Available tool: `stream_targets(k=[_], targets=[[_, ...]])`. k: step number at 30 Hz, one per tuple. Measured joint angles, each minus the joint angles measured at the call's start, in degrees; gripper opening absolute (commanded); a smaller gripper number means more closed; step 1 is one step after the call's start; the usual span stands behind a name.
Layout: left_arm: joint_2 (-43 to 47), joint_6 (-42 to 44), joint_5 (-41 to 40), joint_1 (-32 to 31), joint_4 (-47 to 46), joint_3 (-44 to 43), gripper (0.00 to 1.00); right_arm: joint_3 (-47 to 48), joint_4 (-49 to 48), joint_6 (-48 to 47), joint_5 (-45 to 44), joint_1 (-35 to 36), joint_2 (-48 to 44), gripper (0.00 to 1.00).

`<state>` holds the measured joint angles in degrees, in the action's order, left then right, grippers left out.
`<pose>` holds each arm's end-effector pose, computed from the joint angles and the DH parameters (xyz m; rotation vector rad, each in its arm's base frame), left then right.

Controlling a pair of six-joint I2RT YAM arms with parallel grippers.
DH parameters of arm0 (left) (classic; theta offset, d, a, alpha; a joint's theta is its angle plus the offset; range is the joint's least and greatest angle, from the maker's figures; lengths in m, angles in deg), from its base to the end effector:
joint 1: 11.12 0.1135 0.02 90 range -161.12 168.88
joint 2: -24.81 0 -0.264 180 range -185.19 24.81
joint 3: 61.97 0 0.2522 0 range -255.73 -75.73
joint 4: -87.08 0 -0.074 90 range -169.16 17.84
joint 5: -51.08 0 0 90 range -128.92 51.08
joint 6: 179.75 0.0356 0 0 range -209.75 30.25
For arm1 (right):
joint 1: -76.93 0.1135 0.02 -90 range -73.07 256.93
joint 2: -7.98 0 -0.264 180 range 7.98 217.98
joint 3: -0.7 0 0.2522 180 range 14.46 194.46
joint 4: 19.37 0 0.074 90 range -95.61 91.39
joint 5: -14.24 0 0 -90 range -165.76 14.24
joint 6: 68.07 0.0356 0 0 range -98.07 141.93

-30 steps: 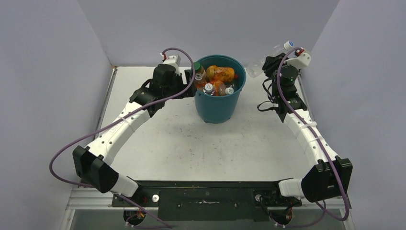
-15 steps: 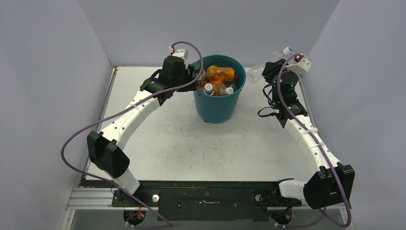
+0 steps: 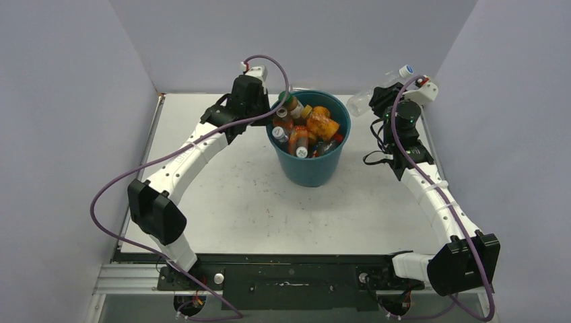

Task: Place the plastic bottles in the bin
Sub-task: Move the trash bin to the center of the board.

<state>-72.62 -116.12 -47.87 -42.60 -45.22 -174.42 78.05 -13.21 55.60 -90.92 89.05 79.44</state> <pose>0.3352 -0.1987 0.3817 0.0040 2.1634 -0.4233 0.2907 0.0529 0.3892 0.5000 1.5101 0.4173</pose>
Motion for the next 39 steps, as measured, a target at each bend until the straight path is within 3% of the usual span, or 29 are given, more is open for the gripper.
stream_targets(k=[10,17,25,35,39], targets=[[-0.13,4.42,-1.68,-0.63,8.02,-3.63,0.00,0.00,0.57,0.00,0.20,0.00,0.00,0.05],[1.22,6.45,-4.31,4.50,14.01,-5.55,0.00,0.00,0.83,0.00,0.31,0.00,0.00,0.05],[12.00,6.99,-5.66,17.07,13.40,5.16,0.00,0.02,0.81,0.31,1.57,0.02,0.00,0.05],[15.43,6.49,-4.02,17.75,9.14,11.56,0.01,1.77,2.23,1.22,8.37,1.36,0.59,0.05],[15.50,6.19,-2.82,17.57,8.96,11.89,0.49,9.49,4.74,0.00,14.93,5.01,3.89,0.05]])
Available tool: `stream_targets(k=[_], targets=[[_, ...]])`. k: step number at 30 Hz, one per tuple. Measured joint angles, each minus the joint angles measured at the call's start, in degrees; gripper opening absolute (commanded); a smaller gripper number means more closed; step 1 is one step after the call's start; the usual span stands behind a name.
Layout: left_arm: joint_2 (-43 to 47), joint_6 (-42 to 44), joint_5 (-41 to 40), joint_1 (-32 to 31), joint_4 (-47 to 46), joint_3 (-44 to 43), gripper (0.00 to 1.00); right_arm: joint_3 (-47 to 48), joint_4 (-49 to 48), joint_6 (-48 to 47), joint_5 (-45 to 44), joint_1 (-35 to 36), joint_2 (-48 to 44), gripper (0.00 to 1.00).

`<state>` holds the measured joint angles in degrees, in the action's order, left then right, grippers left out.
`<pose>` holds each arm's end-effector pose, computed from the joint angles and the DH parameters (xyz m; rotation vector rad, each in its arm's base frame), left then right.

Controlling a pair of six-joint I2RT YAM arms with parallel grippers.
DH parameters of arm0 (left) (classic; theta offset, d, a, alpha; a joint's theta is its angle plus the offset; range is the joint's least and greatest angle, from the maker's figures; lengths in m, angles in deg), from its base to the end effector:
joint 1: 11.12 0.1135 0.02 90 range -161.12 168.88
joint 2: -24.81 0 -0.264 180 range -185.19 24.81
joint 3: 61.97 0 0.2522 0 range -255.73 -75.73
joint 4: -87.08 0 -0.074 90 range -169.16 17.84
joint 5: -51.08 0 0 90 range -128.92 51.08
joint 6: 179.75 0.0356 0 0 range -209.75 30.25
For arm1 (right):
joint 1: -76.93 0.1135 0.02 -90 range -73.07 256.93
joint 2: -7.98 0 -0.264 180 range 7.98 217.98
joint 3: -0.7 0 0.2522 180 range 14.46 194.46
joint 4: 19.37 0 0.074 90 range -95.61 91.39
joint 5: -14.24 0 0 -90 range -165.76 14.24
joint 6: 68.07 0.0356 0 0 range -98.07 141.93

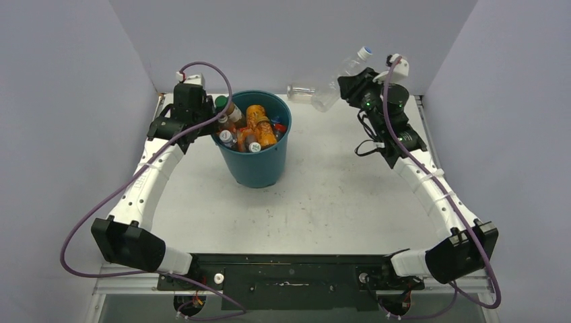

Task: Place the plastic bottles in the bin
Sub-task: Place the plastic bottle in the trash bin.

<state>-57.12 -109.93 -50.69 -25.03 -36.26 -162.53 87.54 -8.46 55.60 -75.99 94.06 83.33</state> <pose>0.3004 -0.0669 0.3884 -0.2325 2.2078 -0.0983 0.2963 0.0912 0.4203 0.2338 1.5859 0.6917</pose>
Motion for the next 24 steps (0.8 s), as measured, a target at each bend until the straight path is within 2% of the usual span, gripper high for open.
stream_targets(k=[3,5,6,11,14,16,18,19,24], targets=[[0.70,-0.13,0.74,-0.26,-0.26,0.00,0.74,5.92,2.14,-2.12,2.49,5.40,2.40,0.05],[1.73,-0.20,0.68,-0.42,-0.39,0.00,1.00,8.66,3.80,-3.52,3.65,8.66,3.23,0.05],[2.40,-0.24,0.57,-0.50,-0.52,0.00,0.97,9.99,4.66,-4.35,4.09,10.16,3.69,0.05],[7.45,-0.57,-2.05,-0.61,-2.08,0.00,0.96,17.38,8.52,-10.29,3.80,16.28,7.06,0.05],[13.05,-0.66,-3.80,-0.72,-6.40,2.29,0.96,21.59,10.69,-15.87,1.18,21.42,9.92,0.05],[19.02,-0.74,-4.48,-1.01,-10.67,6.88,0.96,24.13,11.72,-20.37,-1.11,25.18,12.28,0.05],[26.56,-0.42,-4.44,-1.46,-18.38,15.74,0.96,26.21,12.87,-25.90,-3.80,28.65,14.95,0.05],[29.14,-0.35,-4.44,-1.62,-19.02,16.79,0.96,26.86,13.33,-28.46,-4.94,29.92,16.15,0.05],[39.36,1.29,-3.80,-1.88,-31.82,30.80,0.96,28.20,13.94,-38.47,-9.11,32.06,21.07,0.05]])
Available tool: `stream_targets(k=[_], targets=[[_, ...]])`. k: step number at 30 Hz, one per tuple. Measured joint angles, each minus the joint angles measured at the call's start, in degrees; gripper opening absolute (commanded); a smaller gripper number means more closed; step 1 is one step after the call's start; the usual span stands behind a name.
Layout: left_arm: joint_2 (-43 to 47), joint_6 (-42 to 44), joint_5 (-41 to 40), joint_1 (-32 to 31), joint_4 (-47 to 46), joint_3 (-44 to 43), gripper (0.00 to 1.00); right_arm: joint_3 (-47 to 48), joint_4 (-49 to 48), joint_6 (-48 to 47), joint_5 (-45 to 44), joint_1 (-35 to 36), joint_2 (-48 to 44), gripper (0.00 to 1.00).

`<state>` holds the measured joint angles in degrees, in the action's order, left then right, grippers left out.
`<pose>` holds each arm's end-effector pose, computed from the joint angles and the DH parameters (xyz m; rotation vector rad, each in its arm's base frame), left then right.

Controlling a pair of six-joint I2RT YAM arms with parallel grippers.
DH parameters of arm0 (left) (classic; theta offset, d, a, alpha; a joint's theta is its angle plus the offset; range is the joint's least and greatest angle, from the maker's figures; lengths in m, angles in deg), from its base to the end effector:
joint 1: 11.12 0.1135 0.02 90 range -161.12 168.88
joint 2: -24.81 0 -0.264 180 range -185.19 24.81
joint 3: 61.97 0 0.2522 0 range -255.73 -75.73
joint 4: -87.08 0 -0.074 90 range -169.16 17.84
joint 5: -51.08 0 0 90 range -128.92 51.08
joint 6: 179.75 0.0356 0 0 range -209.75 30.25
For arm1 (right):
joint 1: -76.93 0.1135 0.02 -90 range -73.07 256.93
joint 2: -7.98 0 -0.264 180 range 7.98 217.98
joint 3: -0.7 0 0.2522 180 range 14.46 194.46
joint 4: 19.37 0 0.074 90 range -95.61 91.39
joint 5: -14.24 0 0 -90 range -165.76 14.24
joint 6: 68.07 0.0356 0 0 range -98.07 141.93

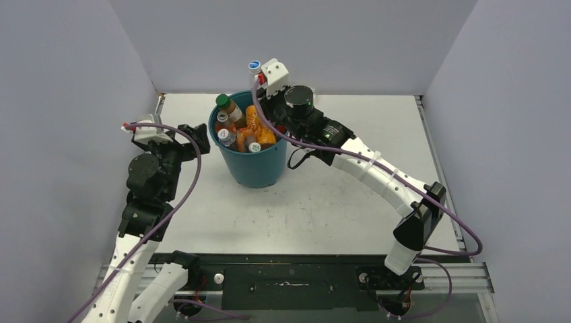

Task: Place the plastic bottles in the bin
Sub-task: Place the plastic bottle in the trash bin.

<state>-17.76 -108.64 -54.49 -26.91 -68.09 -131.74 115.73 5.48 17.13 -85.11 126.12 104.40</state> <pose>0.1547 -0.0338 0.4119 -0.2579 1.5154 -0.2741 0.2638 0.2967 0.4445 -0.6580 1.5652 0.4453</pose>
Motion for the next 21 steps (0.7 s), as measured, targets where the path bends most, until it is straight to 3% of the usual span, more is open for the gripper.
stream_targets(k=[5,8,14,21], targets=[[4.02,0.92,2.45,-0.59,-8.96,9.84,0.96,0.85,-0.92,-4.85,-2.32,-0.09,1.40,0.05],[3.63,0.87,6.32,-0.70,-13.38,10.34,0.96,0.81,-0.92,-4.83,-0.66,-0.35,1.29,0.05],[-2.99,-1.44,23.34,-0.70,-23.69,3.32,0.96,-1.38,-0.81,1.46,12.50,-3.23,-2.32,0.05],[-10.86,-0.46,40.15,-2.10,-26.82,-5.95,0.96,-1.75,-3.52,15.50,30.75,-15.17,-8.20,0.05]])
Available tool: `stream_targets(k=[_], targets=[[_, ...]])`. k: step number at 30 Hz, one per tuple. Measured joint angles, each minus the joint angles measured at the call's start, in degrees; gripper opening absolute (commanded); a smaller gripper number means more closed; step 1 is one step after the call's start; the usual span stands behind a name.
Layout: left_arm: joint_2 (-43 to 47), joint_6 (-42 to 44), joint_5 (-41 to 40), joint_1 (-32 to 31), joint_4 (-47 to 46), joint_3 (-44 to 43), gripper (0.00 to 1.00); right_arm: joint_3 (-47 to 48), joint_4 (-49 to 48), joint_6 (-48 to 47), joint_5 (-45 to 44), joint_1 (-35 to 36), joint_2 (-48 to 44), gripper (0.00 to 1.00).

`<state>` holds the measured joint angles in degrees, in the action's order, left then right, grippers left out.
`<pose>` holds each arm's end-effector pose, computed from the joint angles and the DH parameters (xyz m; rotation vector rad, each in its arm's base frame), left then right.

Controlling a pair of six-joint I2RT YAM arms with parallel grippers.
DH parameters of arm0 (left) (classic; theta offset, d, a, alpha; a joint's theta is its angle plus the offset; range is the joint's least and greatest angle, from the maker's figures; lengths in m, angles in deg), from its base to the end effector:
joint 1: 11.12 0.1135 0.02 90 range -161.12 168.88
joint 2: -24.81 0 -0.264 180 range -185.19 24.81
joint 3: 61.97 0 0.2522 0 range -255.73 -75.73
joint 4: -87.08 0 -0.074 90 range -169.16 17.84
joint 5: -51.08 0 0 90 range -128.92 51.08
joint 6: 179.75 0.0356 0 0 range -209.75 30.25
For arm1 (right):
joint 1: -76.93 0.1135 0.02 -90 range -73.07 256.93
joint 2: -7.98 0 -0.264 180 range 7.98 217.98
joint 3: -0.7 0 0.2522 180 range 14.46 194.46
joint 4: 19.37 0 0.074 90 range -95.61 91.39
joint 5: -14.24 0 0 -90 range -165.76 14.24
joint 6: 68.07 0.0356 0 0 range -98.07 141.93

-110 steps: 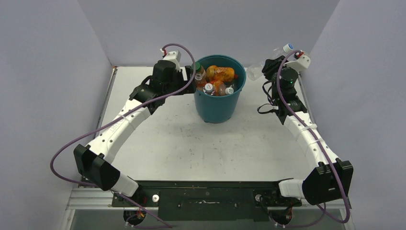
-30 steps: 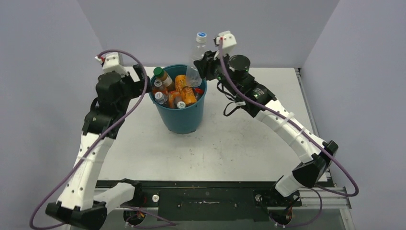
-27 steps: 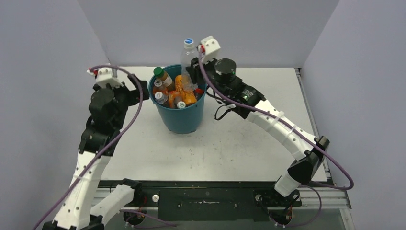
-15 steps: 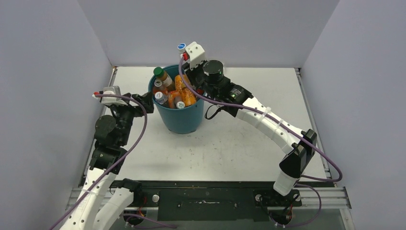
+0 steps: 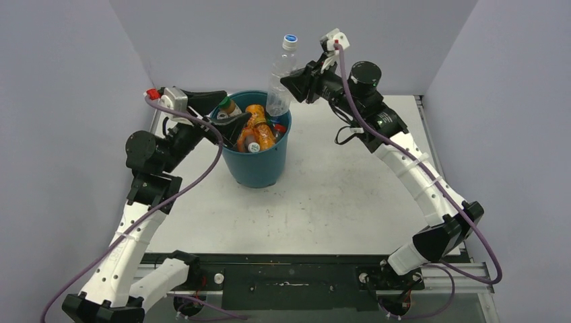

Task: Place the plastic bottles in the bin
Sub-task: Place the plastic bottle in the trash bin.

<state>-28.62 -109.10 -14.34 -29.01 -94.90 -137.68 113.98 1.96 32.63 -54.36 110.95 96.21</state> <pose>0.1792 -0.0734 0.4649 0.3772 1.1678 -0.8147 0.2805 0.2050 0.4911 -0.6186 1.4532 0.8991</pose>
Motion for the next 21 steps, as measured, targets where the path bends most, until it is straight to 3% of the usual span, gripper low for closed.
stream_targets(k=[8,14,18,20,21], targets=[[-7.67,4.68,7.02,-2.97,4.87,-7.15,0.96,-0.02,-2.80,8.76,12.02,0.00,-1.97,0.05],[-12.04,8.87,7.39,-5.42,9.90,-9.73,0.99,-0.17,-5.44,13.75,17.18,-0.24,-1.97,0.05],[-14.03,9.79,6.99,-5.70,11.17,-10.54,0.70,-0.17,-6.54,15.78,19.52,-0.24,-1.97,0.05],[-14.75,9.31,7.30,-6.01,11.13,-10.97,0.51,-0.24,-6.84,15.74,19.47,-0.24,-1.97,0.06],[-15.06,9.07,7.58,-6.29,11.08,-11.32,0.41,-0.42,-7.10,15.78,19.34,-0.44,-1.97,0.12]])
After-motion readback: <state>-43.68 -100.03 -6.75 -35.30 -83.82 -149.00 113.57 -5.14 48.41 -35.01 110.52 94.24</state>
